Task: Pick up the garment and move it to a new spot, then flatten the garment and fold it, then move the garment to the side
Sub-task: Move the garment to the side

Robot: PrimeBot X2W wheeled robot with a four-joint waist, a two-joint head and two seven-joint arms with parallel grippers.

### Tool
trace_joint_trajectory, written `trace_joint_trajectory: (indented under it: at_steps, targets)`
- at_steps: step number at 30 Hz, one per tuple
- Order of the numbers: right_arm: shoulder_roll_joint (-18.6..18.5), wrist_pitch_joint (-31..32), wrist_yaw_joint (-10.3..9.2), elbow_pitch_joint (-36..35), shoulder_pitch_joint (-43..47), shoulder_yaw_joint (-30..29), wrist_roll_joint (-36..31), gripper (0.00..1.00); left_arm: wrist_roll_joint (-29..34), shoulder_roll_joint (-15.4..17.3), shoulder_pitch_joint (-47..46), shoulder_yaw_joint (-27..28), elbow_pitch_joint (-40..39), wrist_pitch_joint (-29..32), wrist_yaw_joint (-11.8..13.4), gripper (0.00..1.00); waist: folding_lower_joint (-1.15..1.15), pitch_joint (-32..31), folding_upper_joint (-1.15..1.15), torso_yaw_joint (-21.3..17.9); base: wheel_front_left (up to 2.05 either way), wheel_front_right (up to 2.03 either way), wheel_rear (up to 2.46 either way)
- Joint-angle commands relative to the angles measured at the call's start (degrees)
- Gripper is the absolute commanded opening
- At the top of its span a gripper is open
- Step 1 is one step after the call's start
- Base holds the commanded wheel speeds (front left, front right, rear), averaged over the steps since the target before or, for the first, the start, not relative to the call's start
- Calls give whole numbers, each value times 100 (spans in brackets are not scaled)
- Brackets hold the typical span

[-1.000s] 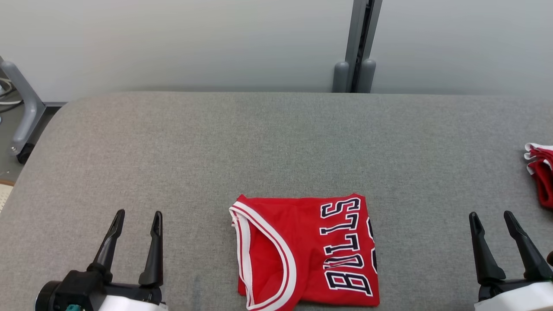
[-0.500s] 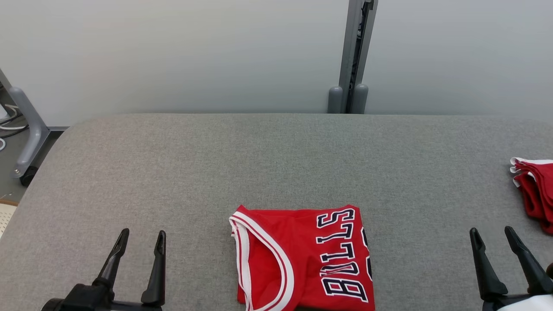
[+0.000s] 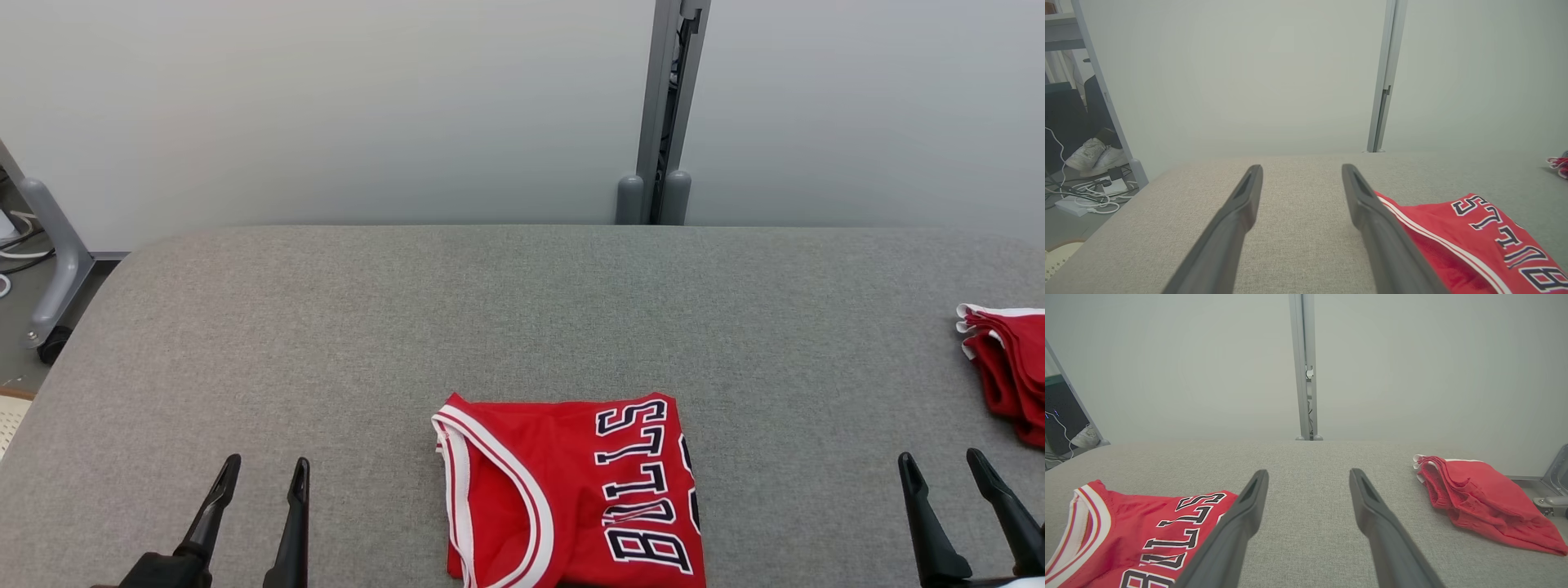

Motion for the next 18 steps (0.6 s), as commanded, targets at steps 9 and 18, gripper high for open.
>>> trace_joint_trajectory:
  at_steps: [9,18]
  targets:
    - [15,47,-2,-127,36,-51,-61,100,-45,60,24,-17,-49,47,66,100,0,51,0,-7,0,0,0]
    - [42,4,-2,-162,10,-55,-93,100,-95,81,6,-21,-59,74,124,100,0,76,0,-10,0,0,0]
